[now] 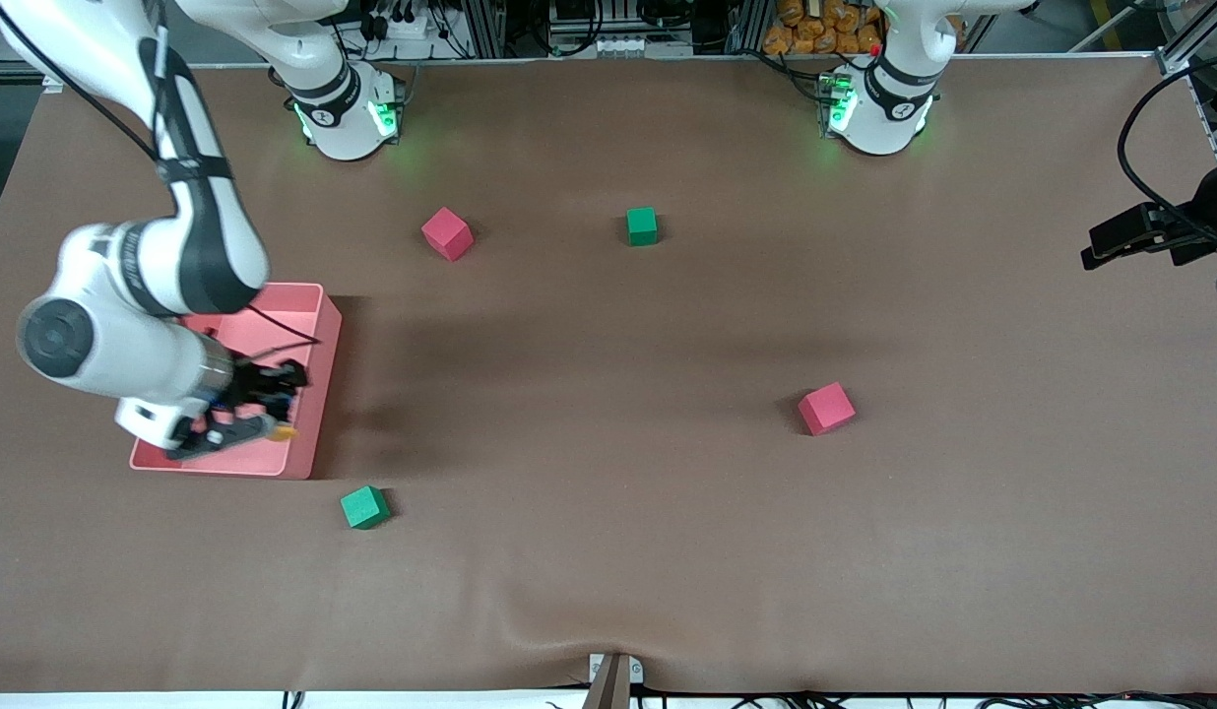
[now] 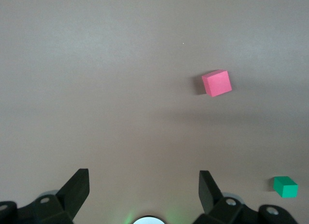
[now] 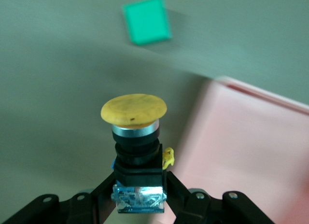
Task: Place and upright button with both arms
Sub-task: 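Carry the button to the table middle and lower it upright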
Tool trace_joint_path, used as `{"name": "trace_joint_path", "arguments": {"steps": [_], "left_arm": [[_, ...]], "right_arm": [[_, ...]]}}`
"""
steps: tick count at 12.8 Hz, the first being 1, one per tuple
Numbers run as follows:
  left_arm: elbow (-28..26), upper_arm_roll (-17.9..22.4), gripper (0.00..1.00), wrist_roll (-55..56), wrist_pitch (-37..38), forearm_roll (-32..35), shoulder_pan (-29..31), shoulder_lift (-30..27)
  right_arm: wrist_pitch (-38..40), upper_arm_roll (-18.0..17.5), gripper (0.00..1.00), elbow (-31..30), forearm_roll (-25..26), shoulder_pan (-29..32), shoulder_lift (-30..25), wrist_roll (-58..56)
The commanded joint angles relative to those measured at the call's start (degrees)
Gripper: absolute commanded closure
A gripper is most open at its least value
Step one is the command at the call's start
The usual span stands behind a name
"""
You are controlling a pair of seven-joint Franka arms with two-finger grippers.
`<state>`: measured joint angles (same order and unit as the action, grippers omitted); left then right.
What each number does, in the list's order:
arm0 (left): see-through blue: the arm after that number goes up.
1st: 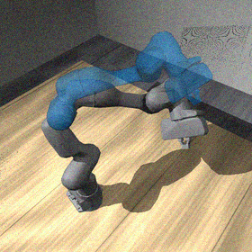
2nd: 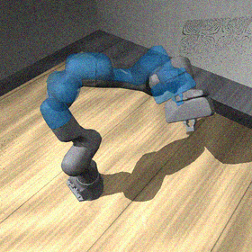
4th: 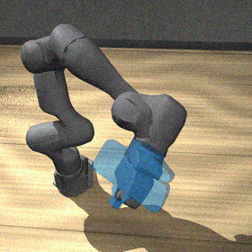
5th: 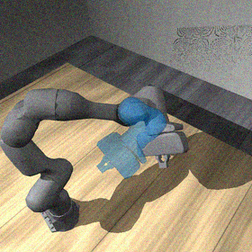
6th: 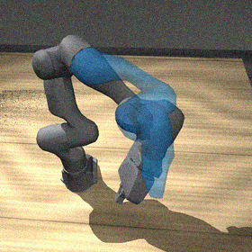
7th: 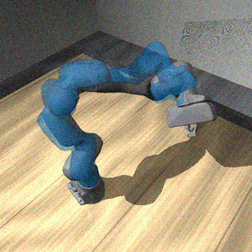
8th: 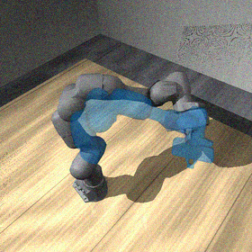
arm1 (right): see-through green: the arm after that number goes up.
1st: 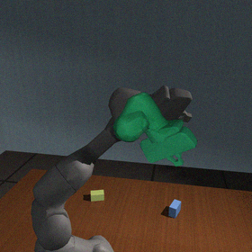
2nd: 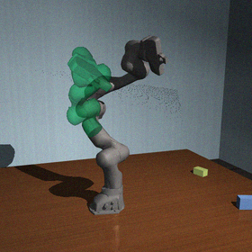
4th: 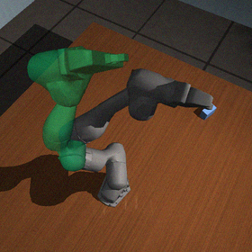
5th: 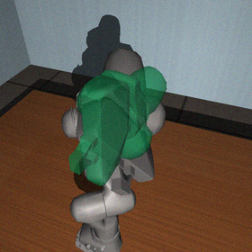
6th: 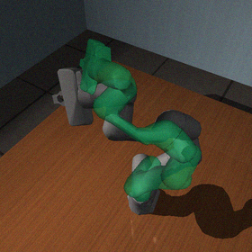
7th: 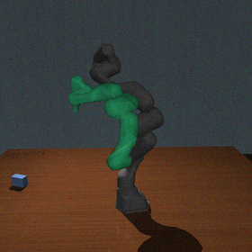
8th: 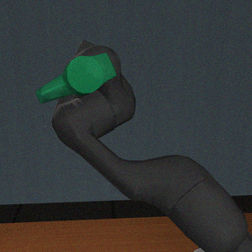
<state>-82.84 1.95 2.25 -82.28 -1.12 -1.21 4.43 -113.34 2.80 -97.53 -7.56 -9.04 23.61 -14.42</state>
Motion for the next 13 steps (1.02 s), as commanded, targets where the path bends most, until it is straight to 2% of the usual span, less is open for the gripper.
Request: {"name": "trace_joint_path", "arguments": {"steps": [1, 2, 4, 10, 13], "left_arm": [[0.66, -0.01, 0.00, -1.46, 0.45, -0.73, 0.33, 0.23], [0.58, -0.01, 0.00, -1.55, 0.45, -0.73, 0.33, 0.23], [0.58, -0.10, 0.00, -1.55, 0.45, -0.73, 0.33, 0.23], [0.49, -0.10, 0.00, -1.55, 0.54, -0.73, 0.06, 0.41], [0.49, -0.10, 0.00, -1.55, 0.54, -0.81, 0.15, 0.67]], "right_arm": [[0.84, 0.63, 0.89, 11.63, -4.39, -6.84, 11.60, 0.79], [0.58, 0.63, 0.89, 14.45, -4.57, -9.92, 14.51, 3.41], [-2.57, 0.54, 0.90, 15.71, -6.49, -15.54, 16.11, 14.10], [-20.85, 0.54, 0.91, 17.19, -7.56, -29.00, 23.04, 40.40], [-21.05, 0.54, 0.92, 20.45, -7.56, -34.19, 27.10, 45.26]]}}
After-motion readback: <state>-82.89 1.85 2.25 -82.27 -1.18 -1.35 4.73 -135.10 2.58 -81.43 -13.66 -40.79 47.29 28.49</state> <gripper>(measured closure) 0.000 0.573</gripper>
